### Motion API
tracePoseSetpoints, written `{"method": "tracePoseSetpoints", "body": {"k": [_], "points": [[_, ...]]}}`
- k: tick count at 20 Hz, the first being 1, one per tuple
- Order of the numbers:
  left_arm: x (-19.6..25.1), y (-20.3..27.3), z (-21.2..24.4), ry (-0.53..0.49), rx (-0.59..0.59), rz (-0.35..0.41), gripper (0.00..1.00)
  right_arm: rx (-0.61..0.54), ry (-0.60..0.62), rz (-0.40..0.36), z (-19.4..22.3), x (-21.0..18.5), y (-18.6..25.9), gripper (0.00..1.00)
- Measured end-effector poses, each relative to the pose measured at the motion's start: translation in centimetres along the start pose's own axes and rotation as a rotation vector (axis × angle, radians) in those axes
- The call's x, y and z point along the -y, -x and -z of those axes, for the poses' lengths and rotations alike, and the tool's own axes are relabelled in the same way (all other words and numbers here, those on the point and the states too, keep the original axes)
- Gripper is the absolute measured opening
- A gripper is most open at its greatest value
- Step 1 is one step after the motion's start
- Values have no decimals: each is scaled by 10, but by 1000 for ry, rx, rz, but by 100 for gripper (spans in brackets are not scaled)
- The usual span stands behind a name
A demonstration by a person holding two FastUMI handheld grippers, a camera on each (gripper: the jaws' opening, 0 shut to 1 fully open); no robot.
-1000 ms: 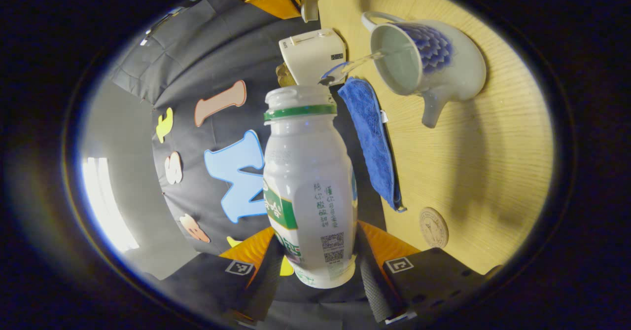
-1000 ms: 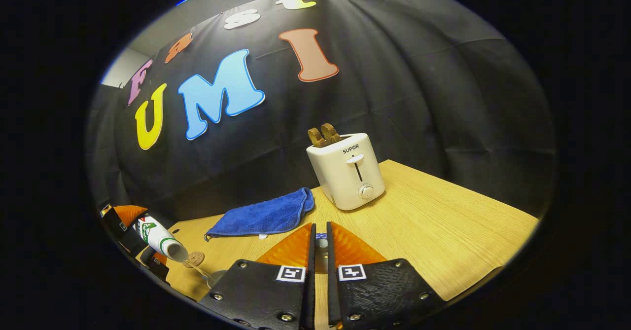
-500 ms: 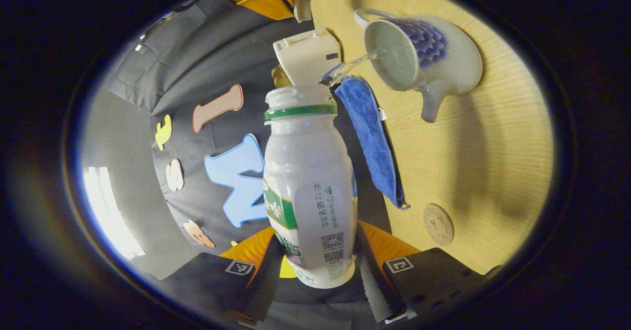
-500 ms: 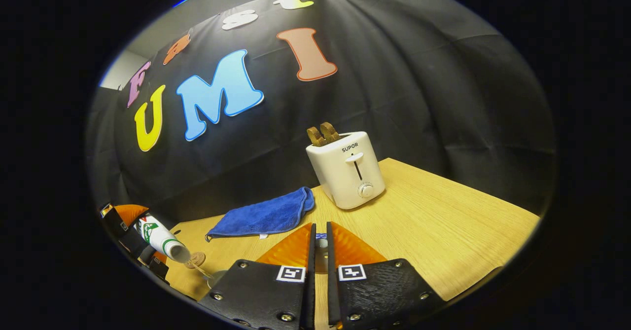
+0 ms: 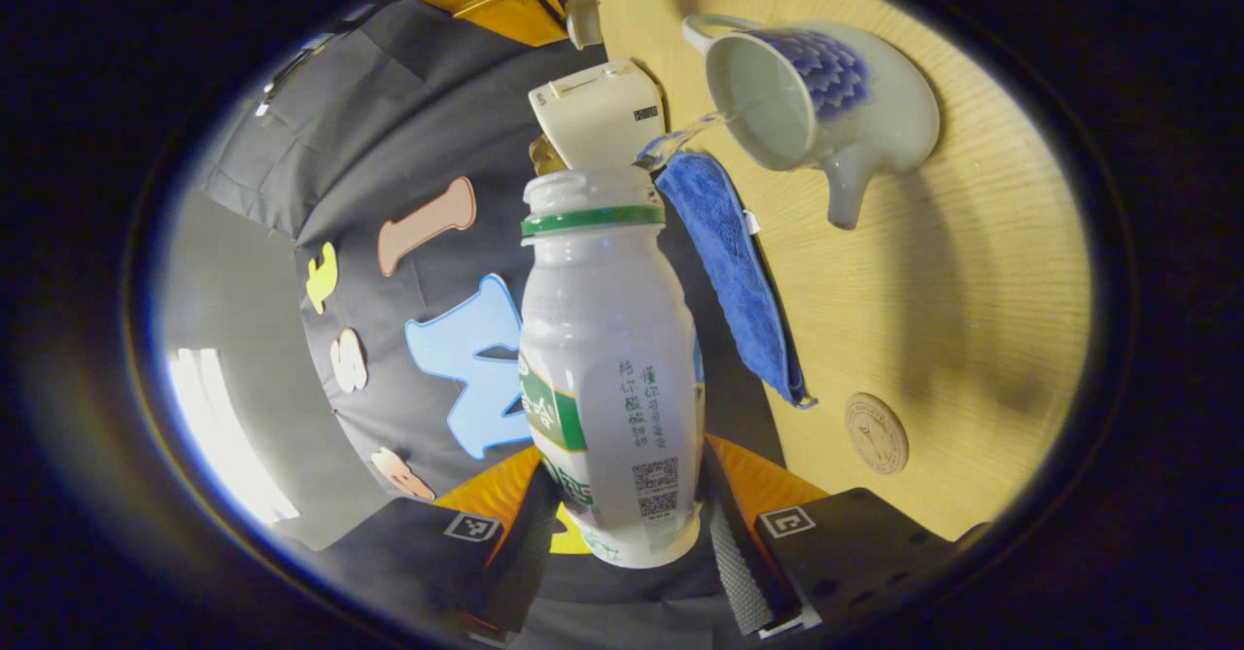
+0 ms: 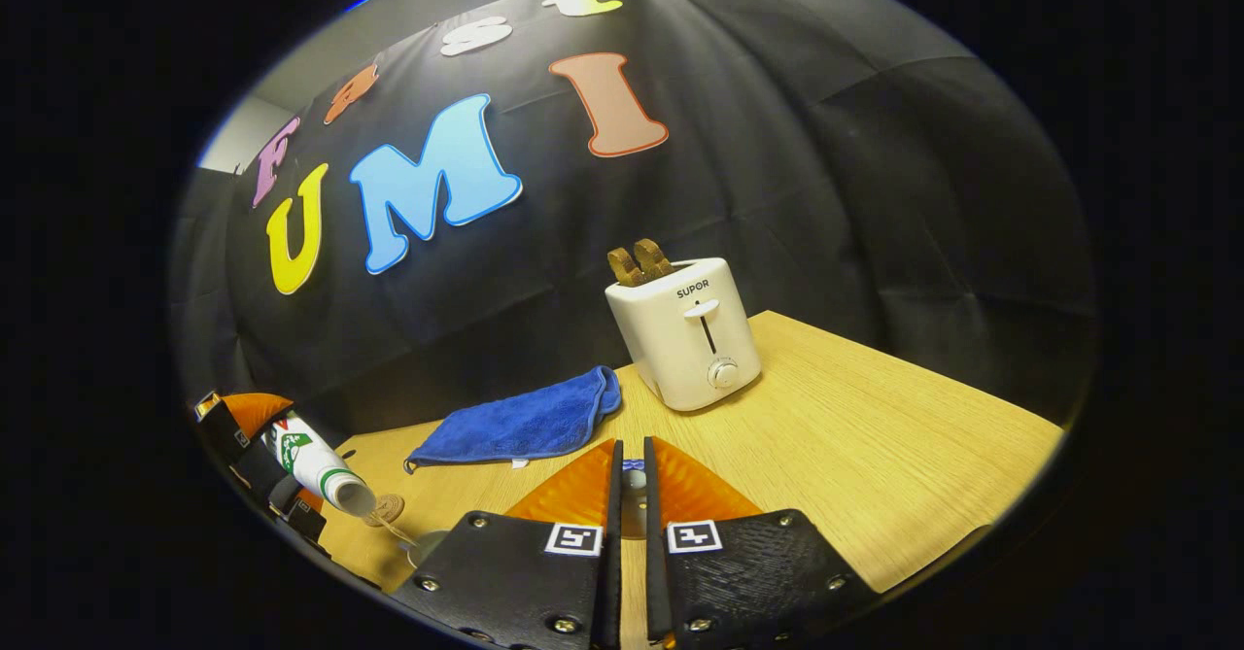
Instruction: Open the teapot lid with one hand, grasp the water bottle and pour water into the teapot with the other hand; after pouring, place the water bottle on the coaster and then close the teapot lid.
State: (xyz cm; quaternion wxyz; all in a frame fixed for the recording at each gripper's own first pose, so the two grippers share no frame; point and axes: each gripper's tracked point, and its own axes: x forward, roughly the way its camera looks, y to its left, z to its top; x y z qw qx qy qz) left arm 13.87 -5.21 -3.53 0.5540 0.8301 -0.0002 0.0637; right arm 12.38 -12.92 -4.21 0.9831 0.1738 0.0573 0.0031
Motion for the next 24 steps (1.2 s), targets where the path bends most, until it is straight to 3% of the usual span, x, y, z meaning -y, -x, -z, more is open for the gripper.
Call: {"method": "tracePoseSetpoints", "body": {"k": [1,2,5,6,7,22,24], "points": [[0,0,0,-6,1,-1,87,0,-1,-1,1,0,-1,10],[-1,-1,-1,-13,4,-4,81,-1,-1,-1,1,0,-1,10],[-4,-4,-4,-38,14,-9,81,-5,1,-3,3,-1,-4,10],[-4,-5,-5,-44,14,-9,87,-6,1,-4,3,0,-4,10],[-4,-5,-5,-50,16,-7,81,-6,0,-5,3,0,-5,10],[-18,-7,-31,-174,79,-44,82,-8,-4,-24,3,-6,-1,10],[-20,-6,-33,-194,88,-50,77,-10,-4,-25,4,-6,1,10]]}}
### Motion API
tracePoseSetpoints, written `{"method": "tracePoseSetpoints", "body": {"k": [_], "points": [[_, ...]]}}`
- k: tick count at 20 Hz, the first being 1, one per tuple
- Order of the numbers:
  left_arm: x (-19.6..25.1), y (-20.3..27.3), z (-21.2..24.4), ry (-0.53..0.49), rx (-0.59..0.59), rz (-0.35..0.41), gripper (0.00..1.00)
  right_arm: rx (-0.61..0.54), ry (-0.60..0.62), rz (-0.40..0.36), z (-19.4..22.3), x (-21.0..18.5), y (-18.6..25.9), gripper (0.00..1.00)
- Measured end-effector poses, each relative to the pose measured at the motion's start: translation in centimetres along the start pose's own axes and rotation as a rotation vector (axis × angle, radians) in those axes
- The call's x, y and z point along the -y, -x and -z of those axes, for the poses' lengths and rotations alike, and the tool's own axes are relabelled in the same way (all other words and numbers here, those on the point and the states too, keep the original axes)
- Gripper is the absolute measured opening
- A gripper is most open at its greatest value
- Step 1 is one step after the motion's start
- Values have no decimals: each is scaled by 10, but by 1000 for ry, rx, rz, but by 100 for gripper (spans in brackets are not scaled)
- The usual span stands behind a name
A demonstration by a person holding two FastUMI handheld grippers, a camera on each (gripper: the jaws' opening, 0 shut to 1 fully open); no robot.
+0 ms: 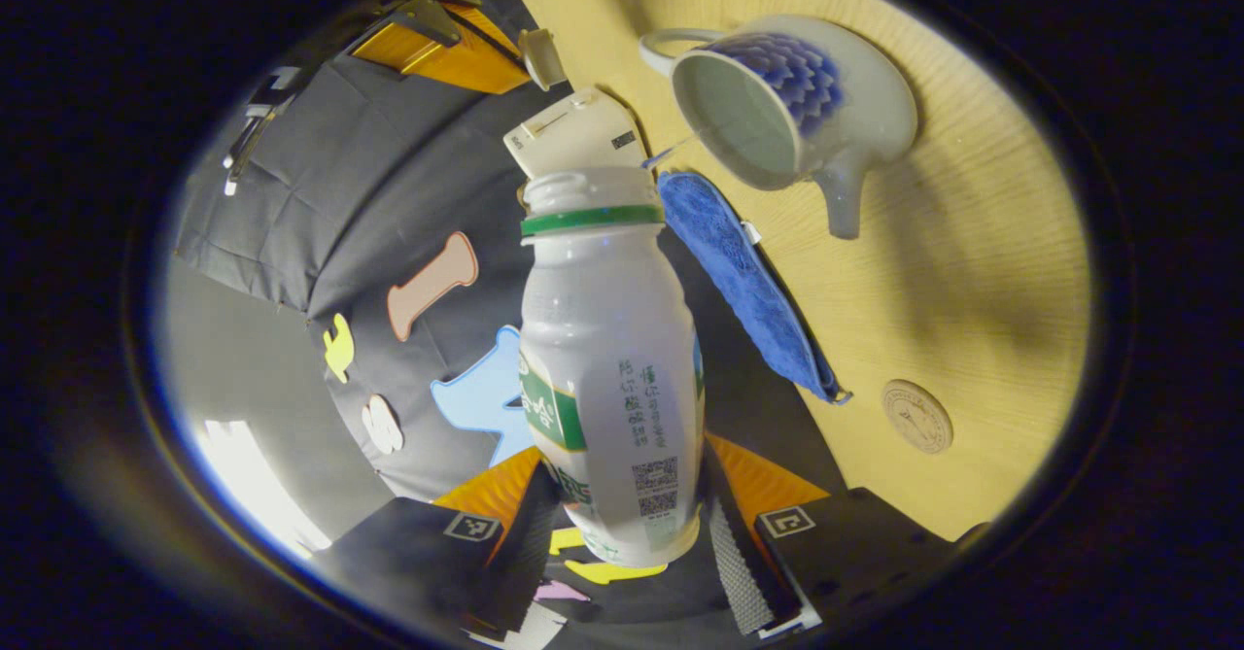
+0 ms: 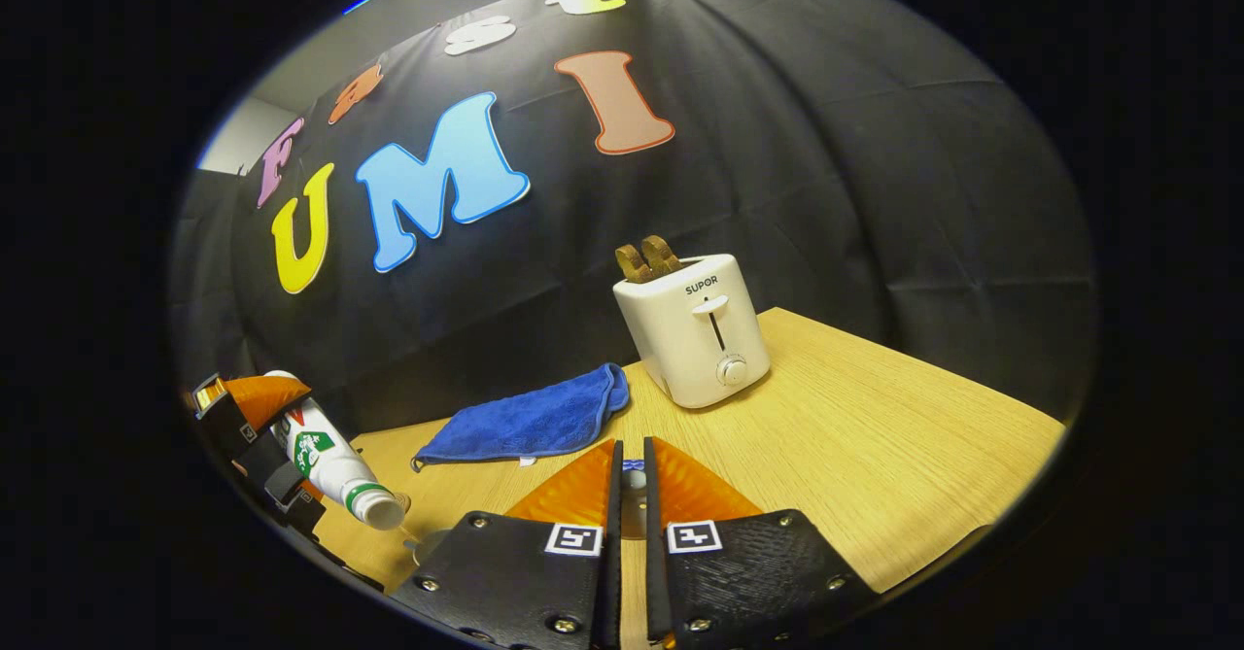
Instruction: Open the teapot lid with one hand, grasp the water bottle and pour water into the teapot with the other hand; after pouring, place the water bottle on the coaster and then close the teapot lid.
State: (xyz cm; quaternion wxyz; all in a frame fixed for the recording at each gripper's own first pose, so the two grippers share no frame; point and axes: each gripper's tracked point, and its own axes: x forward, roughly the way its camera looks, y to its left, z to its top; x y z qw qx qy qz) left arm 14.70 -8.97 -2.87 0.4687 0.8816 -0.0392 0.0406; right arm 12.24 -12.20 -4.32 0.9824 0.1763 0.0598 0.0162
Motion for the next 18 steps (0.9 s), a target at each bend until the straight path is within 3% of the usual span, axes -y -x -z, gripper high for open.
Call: {"method": "tracePoseSetpoints", "body": {"k": [2,4,5,9,18], "points": [[-2,0,-1,-12,4,-7,82,1,1,-1,-1,-1,2,10],[-3,1,-2,-14,6,-10,77,1,0,-2,-2,-1,4,10],[-3,1,-2,-9,6,-10,81,1,0,-4,-2,-2,5,10],[12,2,3,126,4,22,82,0,-4,-14,-2,-4,6,10],[65,11,11,679,-18,187,88,8,3,-57,0,-9,4,10]]}}
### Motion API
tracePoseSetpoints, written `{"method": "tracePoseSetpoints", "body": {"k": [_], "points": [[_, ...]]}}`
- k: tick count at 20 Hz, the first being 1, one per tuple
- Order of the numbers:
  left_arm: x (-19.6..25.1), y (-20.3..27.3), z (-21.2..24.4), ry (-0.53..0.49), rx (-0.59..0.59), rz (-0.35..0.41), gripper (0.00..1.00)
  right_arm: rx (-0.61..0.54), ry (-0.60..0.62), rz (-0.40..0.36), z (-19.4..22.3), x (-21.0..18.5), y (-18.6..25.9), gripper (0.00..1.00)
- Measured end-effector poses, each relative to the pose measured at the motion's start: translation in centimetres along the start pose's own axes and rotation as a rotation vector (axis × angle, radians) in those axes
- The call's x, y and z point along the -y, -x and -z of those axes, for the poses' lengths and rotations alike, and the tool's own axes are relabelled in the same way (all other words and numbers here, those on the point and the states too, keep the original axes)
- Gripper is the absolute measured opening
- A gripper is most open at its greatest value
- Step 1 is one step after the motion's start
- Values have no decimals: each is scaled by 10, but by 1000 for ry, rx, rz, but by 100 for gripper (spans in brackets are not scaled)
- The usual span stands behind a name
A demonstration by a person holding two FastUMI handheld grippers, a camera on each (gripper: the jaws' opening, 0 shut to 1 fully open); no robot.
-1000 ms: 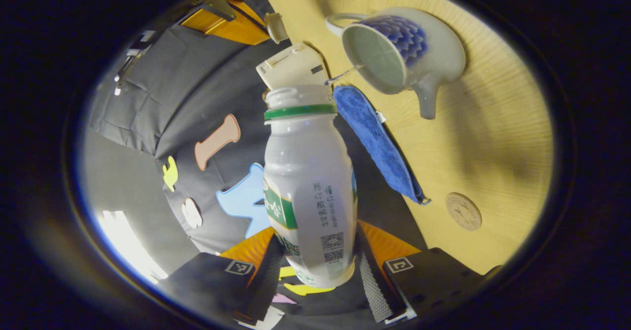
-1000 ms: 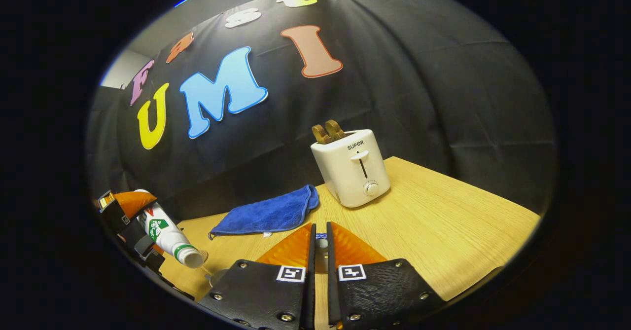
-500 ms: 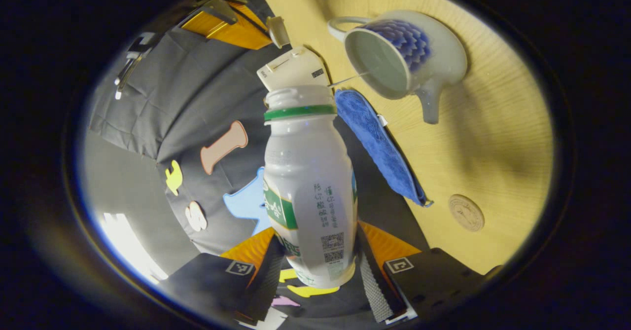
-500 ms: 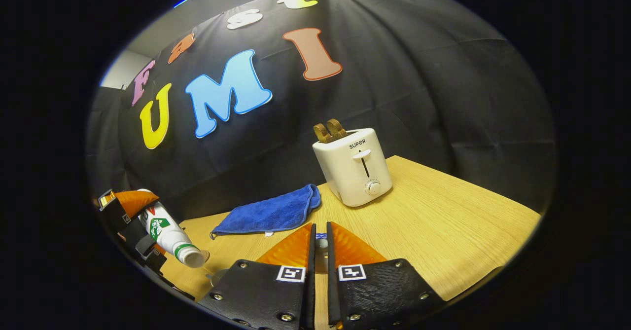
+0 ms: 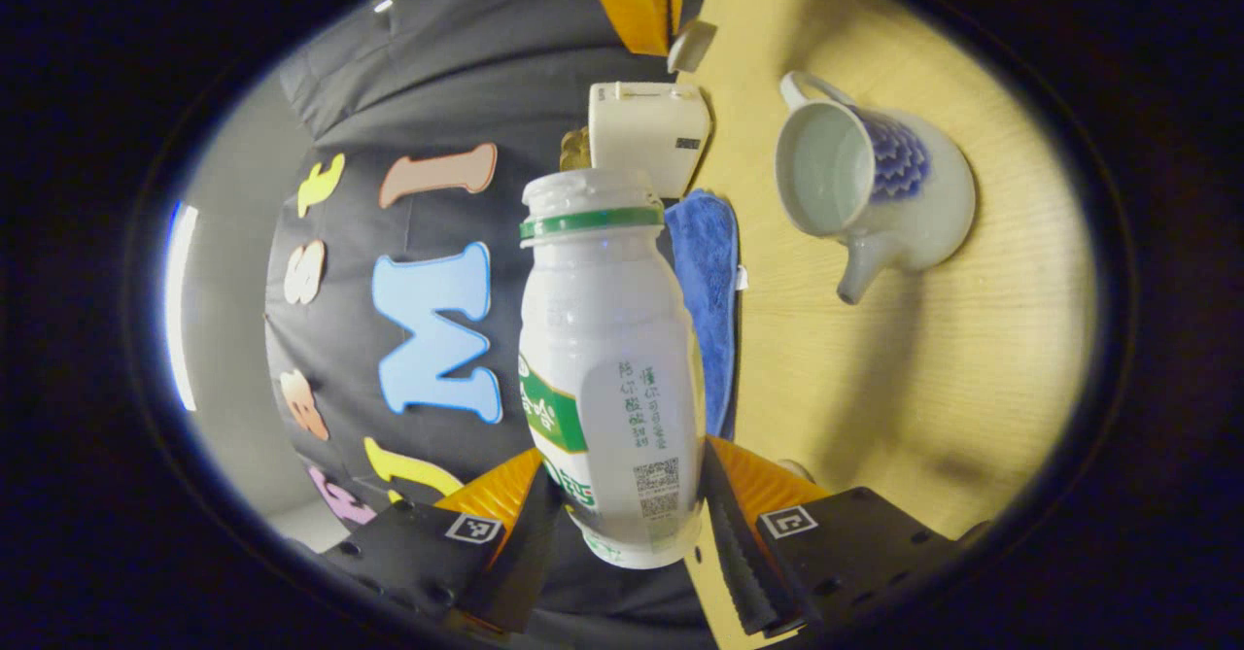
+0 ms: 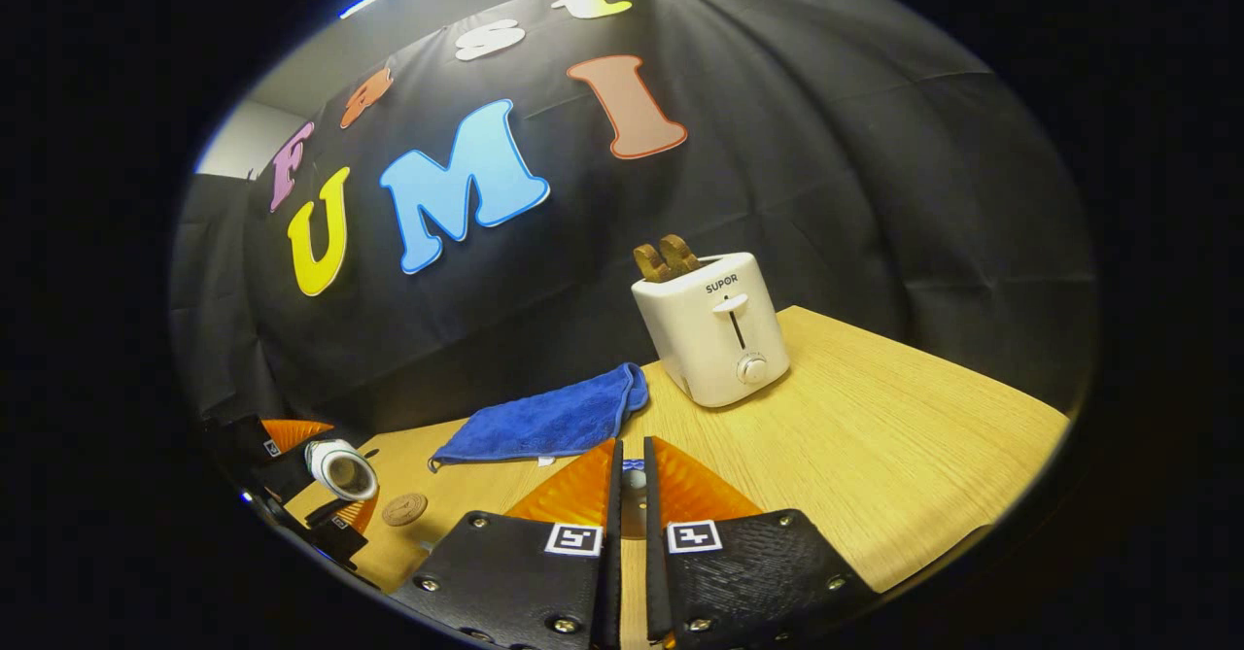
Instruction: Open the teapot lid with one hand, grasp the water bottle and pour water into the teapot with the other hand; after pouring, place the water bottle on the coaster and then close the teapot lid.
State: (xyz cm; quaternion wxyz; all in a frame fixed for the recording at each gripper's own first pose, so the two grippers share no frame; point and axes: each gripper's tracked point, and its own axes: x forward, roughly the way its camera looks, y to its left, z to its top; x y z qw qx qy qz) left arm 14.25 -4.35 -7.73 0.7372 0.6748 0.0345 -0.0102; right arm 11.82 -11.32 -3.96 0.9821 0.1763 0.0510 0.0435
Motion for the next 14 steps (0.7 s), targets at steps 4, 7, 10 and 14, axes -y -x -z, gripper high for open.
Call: {"method": "tracePoseSetpoints", "body": {"k": [4,7,10,14], "points": [[7,6,17,251,-25,47,88,8,23,-42,1,-7,-1,10],[-1,3,31,431,-49,30,75,18,34,-97,-1,-29,0,10],[-6,-2,40,627,-81,16,81,16,46,-174,3,-55,4,10],[-8,-10,51,851,-116,21,75,18,104,-263,9,-87,9,10]]}}
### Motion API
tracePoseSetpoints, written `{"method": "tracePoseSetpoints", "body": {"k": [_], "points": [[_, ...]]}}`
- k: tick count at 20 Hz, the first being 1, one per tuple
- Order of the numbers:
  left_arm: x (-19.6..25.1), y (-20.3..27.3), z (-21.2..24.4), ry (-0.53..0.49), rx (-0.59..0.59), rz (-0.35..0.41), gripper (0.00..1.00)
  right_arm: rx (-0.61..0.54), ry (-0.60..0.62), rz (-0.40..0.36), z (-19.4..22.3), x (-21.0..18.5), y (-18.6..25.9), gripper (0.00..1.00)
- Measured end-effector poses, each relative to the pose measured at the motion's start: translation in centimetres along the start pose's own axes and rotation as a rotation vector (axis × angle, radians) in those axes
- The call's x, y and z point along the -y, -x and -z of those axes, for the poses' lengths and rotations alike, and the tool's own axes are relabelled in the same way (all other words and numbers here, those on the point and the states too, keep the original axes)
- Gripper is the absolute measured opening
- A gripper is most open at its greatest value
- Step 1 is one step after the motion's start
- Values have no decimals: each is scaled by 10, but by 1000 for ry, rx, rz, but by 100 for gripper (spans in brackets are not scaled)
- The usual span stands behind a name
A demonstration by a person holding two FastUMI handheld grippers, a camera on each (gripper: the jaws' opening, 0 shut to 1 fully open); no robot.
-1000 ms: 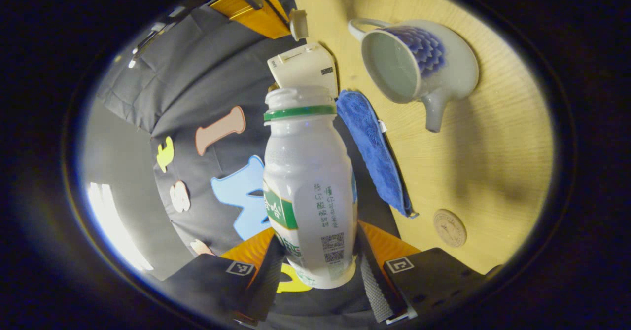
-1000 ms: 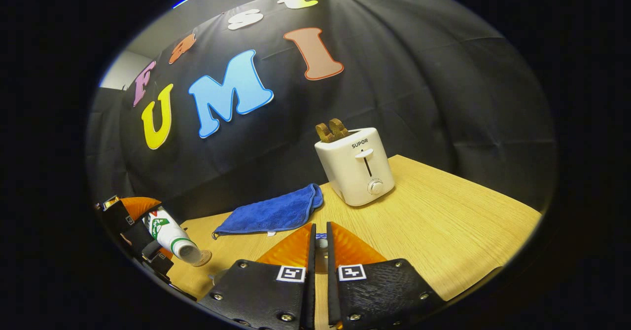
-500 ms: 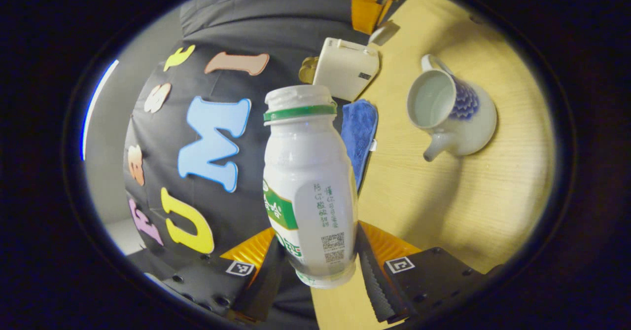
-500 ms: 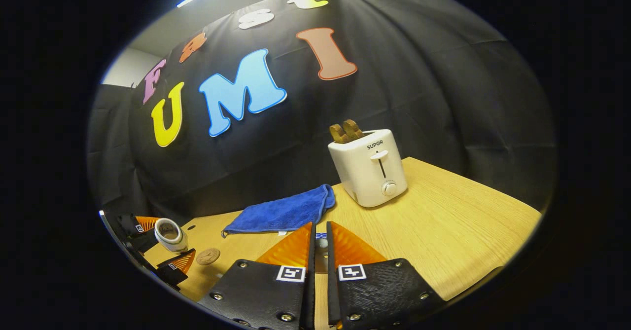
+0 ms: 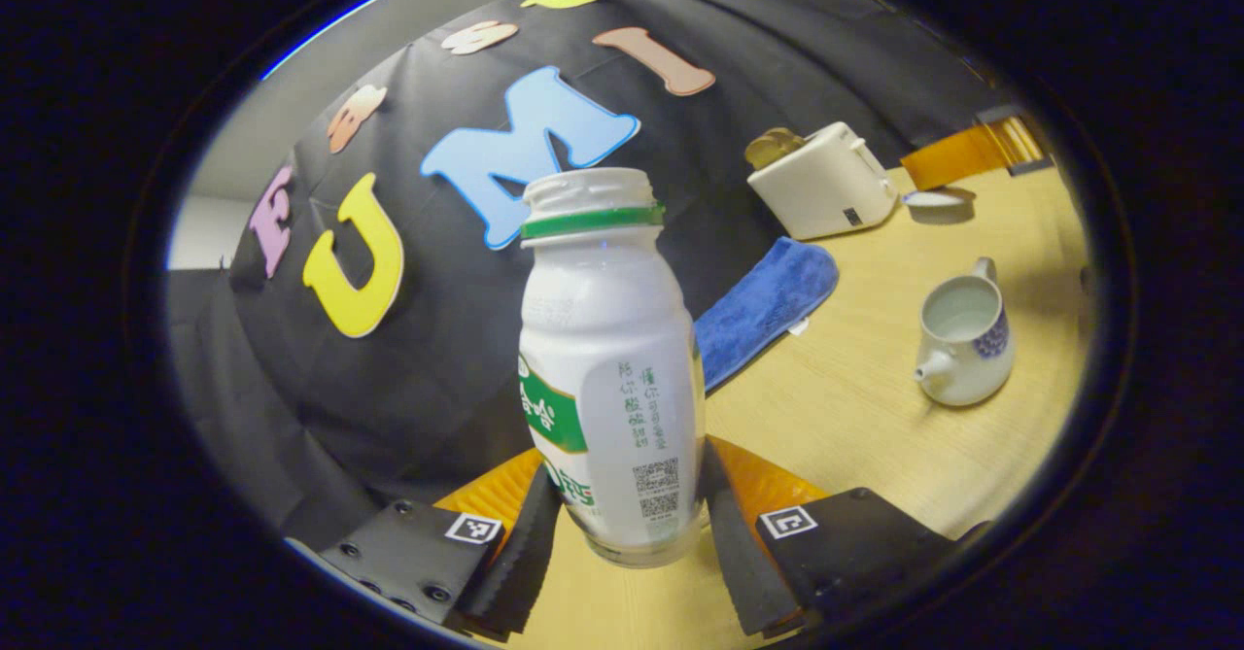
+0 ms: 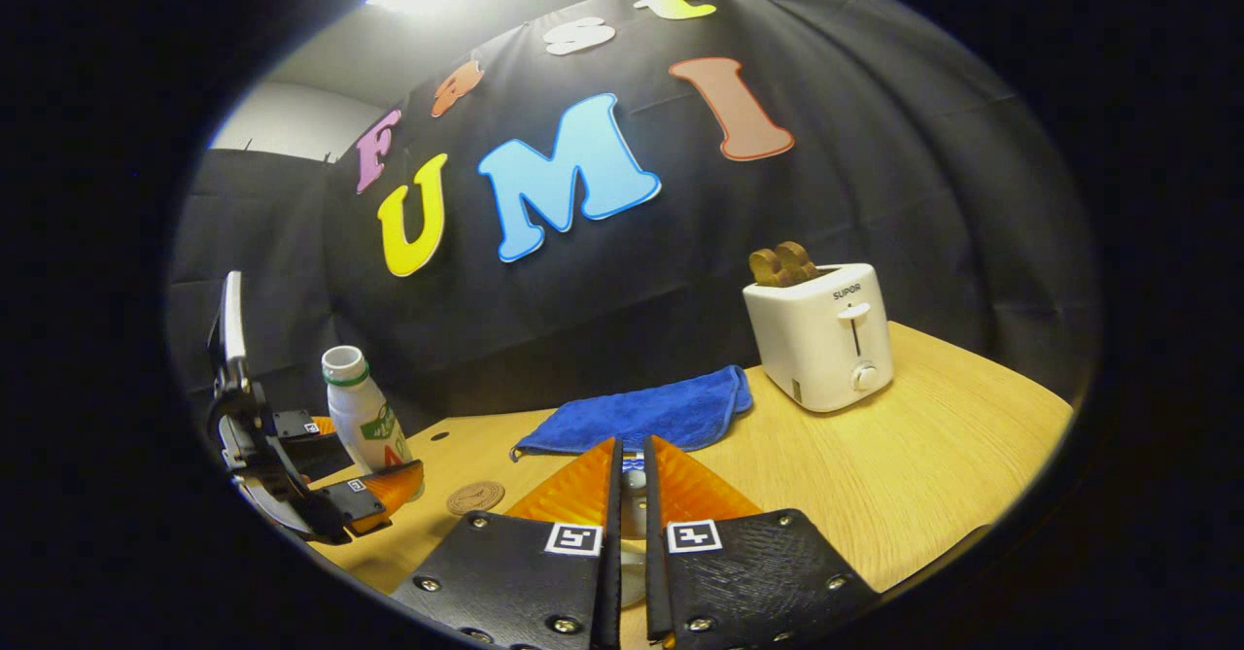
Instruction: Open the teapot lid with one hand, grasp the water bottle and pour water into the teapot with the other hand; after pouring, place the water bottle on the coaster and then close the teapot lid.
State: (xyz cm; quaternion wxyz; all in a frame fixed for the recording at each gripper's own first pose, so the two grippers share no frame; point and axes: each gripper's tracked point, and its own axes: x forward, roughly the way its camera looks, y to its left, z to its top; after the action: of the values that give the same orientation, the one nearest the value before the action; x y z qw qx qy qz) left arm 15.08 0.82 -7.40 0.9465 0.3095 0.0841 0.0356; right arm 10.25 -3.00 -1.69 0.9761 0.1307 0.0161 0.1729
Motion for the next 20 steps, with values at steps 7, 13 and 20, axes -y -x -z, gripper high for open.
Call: {"method": "tracePoseSetpoints", "body": {"k": [7,13,20], "points": [[3,2,10,282,-19,10,86,-77,110,-99,26,-32,-4,10],[3,3,11,321,-28,11,87,-154,234,-135,50,-47,-7,10],[1,2,15,346,-41,-3,87,-177,219,-142,50,-44,-4,10]]}}
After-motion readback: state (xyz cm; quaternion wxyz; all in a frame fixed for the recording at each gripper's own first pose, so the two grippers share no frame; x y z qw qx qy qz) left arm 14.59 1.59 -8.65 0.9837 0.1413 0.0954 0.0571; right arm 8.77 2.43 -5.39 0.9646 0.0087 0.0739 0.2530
